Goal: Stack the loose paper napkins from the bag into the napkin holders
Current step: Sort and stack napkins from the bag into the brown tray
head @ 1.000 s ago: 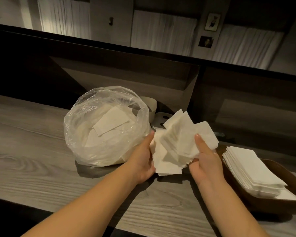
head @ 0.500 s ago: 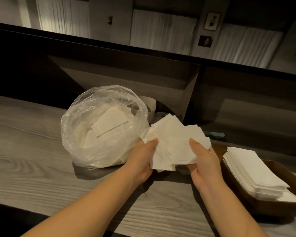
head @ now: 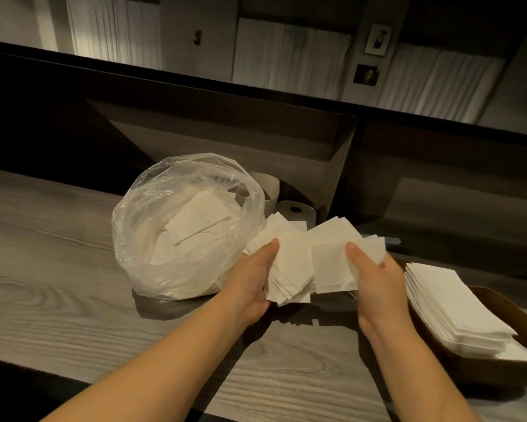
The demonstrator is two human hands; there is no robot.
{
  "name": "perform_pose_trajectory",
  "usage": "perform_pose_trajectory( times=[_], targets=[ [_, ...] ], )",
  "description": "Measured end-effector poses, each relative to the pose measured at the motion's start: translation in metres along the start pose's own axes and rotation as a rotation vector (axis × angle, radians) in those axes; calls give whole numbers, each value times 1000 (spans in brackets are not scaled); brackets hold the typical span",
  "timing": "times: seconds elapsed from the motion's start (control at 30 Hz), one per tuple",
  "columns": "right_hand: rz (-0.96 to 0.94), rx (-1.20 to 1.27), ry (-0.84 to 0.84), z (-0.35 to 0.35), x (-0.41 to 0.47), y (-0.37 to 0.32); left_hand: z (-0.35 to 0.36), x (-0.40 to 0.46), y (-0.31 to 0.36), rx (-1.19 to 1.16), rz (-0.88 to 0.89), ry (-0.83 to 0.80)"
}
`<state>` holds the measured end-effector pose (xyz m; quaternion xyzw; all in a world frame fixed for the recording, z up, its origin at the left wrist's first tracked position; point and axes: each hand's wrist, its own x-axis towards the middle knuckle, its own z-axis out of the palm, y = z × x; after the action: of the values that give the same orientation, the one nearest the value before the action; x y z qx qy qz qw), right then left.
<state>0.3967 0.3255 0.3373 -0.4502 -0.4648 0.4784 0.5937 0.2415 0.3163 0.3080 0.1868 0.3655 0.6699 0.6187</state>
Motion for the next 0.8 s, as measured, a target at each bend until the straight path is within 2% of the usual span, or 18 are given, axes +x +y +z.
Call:
perform_pose_trajectory(
  times=[0.13,0.2,0.27,0.33,0.43,0.5,0.6,0.7,0.8],
  targets=[
    [24,240,77,-11,4,-12,-4,1,0,73,-9,14],
    [57,300,-5,-17,3,-20,-6,-2,2,188,-24,-35],
    [115,225,-168,-19,2,-23,-8,-5,3,310,-42,-108],
    [172,47,-280,-16,0,-18,-10,-5,4,411,-44,-153],
    [169,-220,-281,-6,2,-8,-7,-8,6,412,-106,-189],
    [142,-302,-259,0,5,-3,-3,-12,9,388,-181,-190],
    [78,-416,-236,4,7,3,-4,-14,7,494,-183,-231],
    [75,-451,-248,-1,12,5,-5,-12,5,508,-162,-188],
    [197,-275,-341,-9,12,-3,-8,-7,7,434,-151,-128]
  ],
)
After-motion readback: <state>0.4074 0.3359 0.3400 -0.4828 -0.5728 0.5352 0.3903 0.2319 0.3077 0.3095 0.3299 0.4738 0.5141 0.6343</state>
